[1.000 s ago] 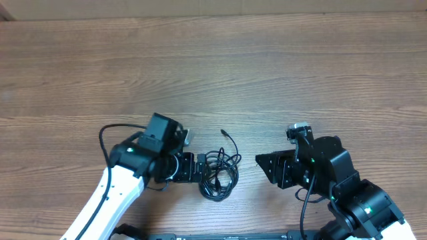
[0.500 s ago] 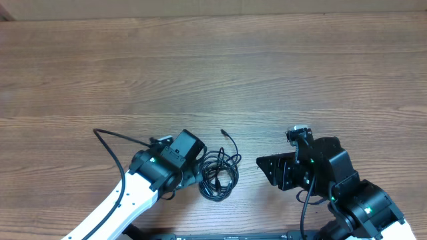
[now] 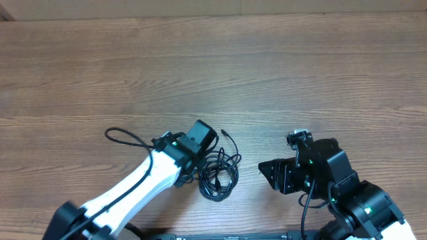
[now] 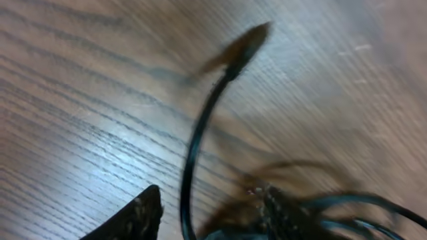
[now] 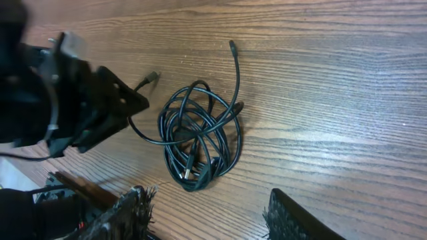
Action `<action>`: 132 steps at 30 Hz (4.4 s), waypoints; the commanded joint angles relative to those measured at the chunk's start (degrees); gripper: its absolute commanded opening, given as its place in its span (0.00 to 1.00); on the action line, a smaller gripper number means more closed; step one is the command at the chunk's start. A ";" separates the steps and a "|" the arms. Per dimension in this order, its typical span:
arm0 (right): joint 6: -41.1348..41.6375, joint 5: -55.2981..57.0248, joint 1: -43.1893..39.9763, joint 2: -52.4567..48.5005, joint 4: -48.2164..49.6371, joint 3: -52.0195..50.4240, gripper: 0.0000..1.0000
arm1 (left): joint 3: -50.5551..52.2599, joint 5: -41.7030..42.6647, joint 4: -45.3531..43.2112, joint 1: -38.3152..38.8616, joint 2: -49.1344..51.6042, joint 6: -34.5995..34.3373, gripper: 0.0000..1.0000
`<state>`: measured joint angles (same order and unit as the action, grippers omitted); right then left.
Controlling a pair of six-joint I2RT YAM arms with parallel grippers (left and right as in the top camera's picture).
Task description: Untangle cables
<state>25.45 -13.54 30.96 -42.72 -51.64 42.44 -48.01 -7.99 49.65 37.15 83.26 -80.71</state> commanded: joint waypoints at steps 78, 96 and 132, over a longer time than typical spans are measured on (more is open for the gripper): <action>0.02 0.00 0.24 0.20 -0.59 0.70 0.56 | -2.56 1.16 -6.58 11.87 -2.82 11.54 0.77; 0.02 1.53 0.24 0.20 -0.33 0.70 0.61 | -18.80 14.67 6.05 -8.59 -4.33 46.62 0.25; 0.02 3.28 0.24 0.20 -0.33 0.70 0.64 | 8.17 30.29 -0.57 -0.44 0.07 69.90 0.55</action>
<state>25.45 -11.14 30.96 -42.72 -52.29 42.44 -40.80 19.79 48.40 35.94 80.79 -9.43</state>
